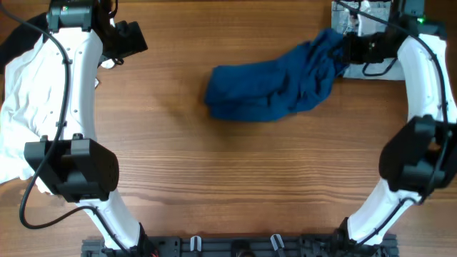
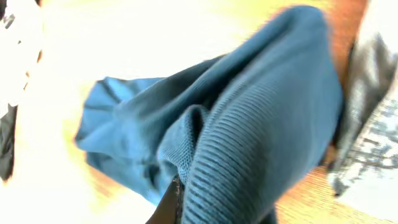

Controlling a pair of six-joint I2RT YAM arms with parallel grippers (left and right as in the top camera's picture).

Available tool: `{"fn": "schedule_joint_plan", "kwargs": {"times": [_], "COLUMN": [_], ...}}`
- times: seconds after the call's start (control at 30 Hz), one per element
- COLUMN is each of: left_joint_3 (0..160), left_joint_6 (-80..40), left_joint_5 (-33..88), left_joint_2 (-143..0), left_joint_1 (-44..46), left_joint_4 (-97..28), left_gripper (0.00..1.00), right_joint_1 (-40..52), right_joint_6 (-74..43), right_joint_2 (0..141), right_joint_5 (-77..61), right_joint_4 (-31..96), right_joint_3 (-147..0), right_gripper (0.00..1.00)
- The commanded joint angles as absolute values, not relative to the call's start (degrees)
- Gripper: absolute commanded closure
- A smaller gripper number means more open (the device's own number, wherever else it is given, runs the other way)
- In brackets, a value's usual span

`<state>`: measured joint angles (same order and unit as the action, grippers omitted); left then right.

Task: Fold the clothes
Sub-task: 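Move the right gripper over the bundled teal shirt and grasp it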

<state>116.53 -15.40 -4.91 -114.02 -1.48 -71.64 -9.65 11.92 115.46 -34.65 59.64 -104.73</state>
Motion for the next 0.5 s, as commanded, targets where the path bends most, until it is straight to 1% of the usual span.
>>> {"fn": "schedule_joint_plan", "kwargs": {"times": [0.0,0.13,0.17,0.3,0.47], "left_joint_3": [116.27,116.27,116.27,116.27,116.27], "left_joint_6": [-15.49,-15.49,-15.46,-15.46,-15.46], "left_joint_5": [-5.91,-5.91,-5.91,-5.91,-5.91], "left_joint_2": [-114.56,-115.02,-115.48,-116.9,-117.91], "left_joint_1": [-1.78,-1.78,-1.78,-1.78,-1.78], "left_joint_4": [-71.44,-71.22,-71.07,-70.91,-69.45], "left_gripper": [0.0,0.0,0.0,0.0,0.0], "right_joint_1": [-2.44,8.6,12.71,20.8,29.26], "right_joint_6": [13.32,9.56,7.84,3.81,1.45], "right_joint_2": [113.45,114.78,115.63,117.93,122.13], "right_joint_5": [-34.11,-27.99,-26.55,-24.99,-25.02], "right_joint_4": [61.19,60.75,59.88,57.04,55.51], "right_joint_3": [-105.45,-105.41,-105.38,-105.38,-105.38], "right_gripper": [0.96,0.96,0.96,0.96,0.96]}}
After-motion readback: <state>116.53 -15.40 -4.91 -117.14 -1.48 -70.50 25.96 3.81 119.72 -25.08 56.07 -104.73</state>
